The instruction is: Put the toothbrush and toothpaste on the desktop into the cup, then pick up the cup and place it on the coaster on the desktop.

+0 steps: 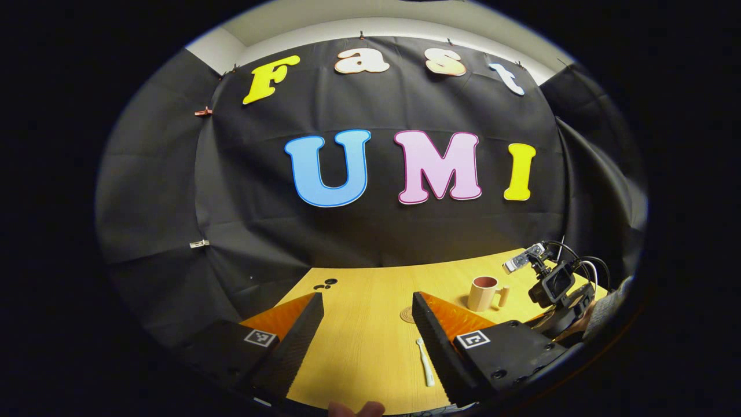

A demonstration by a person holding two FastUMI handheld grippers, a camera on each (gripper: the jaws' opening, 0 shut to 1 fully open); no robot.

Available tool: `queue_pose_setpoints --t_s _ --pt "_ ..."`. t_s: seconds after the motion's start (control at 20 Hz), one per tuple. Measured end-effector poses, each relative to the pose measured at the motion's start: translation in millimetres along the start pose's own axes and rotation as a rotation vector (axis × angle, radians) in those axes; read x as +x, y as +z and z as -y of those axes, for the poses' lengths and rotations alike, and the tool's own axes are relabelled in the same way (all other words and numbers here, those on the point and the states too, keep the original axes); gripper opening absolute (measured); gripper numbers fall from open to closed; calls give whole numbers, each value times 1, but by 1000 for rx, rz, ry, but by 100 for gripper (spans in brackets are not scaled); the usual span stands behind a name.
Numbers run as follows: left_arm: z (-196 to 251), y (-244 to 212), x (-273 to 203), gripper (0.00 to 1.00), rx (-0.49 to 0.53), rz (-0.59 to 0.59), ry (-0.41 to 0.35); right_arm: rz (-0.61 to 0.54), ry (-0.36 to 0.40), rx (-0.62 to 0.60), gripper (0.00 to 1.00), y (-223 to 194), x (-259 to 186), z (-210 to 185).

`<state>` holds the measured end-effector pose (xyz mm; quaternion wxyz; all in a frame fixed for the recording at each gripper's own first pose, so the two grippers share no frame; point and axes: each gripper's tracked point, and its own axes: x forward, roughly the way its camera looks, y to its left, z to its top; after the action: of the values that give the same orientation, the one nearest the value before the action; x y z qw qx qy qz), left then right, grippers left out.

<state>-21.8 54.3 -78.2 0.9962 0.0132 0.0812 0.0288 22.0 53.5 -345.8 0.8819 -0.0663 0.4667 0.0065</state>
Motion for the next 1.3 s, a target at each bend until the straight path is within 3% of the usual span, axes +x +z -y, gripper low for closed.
queue_pose_setpoints --t_s 0.2,0.35,0.4,0.45,0.6,0.65,0.9,1.3 --pt "-5 -7 5 97 -11 -18 4 -55 -21 6 88 -3 14 0" --pt "-3 -21 12 97 -23 -45 -3 -119 -15 37 72 -10 21 -6" --pt "0 -23 14 92 -26 -55 -9 -130 -22 42 63 -10 23 -4" --pt "3 -28 17 97 -27 -70 -17 -138 -25 40 54 -11 21 -5" --pt "19 -52 30 97 -19 -147 -49 -149 -39 50 43 -13 24 5" --pt "25 -62 36 97 -14 -179 -60 -159 -52 56 24 -16 25 11" --pt "63 -123 68 97 -50 -355 -121 -153 58 152 17 -15 25 10" --pt "98 -209 99 98 -119 -611 -133 -53 131 195 17 -9 17 13"
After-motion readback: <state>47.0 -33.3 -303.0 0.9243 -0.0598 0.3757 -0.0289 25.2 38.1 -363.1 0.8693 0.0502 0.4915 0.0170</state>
